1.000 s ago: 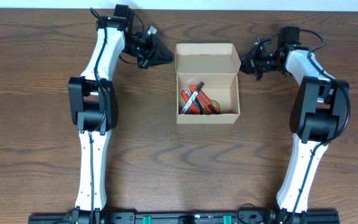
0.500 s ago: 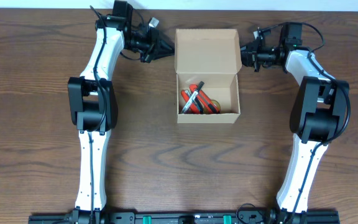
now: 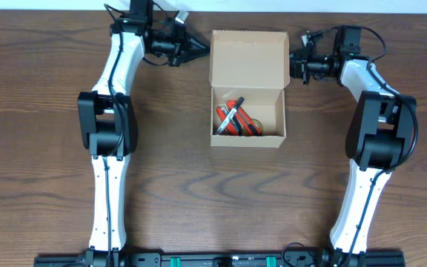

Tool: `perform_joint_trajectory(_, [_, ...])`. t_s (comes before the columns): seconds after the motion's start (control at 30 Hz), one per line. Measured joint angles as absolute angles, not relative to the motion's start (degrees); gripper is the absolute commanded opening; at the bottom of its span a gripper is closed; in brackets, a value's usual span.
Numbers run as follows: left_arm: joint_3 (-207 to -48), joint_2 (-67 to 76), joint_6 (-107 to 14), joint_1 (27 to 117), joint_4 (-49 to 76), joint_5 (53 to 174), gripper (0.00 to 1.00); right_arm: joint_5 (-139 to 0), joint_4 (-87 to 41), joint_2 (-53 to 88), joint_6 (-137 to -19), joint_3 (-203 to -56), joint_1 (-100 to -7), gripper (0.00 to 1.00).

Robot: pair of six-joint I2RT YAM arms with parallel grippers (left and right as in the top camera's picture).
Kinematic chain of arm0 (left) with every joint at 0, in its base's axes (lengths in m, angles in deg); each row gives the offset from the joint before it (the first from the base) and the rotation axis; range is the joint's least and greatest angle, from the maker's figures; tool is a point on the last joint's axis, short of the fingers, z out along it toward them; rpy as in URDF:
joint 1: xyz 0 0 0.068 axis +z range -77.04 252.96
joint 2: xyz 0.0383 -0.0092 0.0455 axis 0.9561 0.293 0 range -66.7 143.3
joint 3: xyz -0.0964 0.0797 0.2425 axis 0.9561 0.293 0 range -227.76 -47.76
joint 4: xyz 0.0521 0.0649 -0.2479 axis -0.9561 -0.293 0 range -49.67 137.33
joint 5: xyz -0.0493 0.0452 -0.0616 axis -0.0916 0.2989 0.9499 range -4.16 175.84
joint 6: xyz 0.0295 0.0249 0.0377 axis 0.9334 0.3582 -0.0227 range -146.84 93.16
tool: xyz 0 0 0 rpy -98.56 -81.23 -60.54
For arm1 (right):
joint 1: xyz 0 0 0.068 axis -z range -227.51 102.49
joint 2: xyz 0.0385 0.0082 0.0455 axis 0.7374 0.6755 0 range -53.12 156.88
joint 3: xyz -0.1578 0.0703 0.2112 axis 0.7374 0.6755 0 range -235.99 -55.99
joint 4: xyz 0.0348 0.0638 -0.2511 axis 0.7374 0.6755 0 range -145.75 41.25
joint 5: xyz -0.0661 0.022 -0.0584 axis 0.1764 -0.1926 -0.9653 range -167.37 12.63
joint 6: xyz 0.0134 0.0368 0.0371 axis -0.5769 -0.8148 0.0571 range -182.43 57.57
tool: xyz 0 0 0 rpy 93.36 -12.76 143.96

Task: Pack container
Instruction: 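Push the lid flaps inward with both grippers to close the lid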

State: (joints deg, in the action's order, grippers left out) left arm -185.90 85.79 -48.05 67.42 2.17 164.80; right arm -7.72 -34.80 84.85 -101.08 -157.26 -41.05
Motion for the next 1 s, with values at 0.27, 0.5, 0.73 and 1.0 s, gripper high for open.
perform_joint_trajectory(0.27, [-185.9, 85.79, -48.31, 68.34, 4.64, 171.29, 0.06, -3.83, -44.53, 84.85, -105.39, -157.22, -41.07, 0.01])
perform_joint_trajectory(0.5, [-185.9, 85.79, -49.34, 68.03, 7.35, 174.43, 0.06, 2.31, -59.02, 84.85, -113.98, -157.18, -41.73, 0.02])
perform_joint_trajectory(0.73, [-185.9, 85.79, -49.65, 67.97, 7.35, 175.11, 0.06, 7.01, -68.92, 84.85, -123.16, -157.18, -43.3, 0.02])
perform_joint_trajectory(1.0, [-185.9, 84.74, -49.73, 67.97, 7.37, 175.46, 0.06, 10.25, -76.66, 84.79, -133.48, -157.18, -43.74, 0.02])
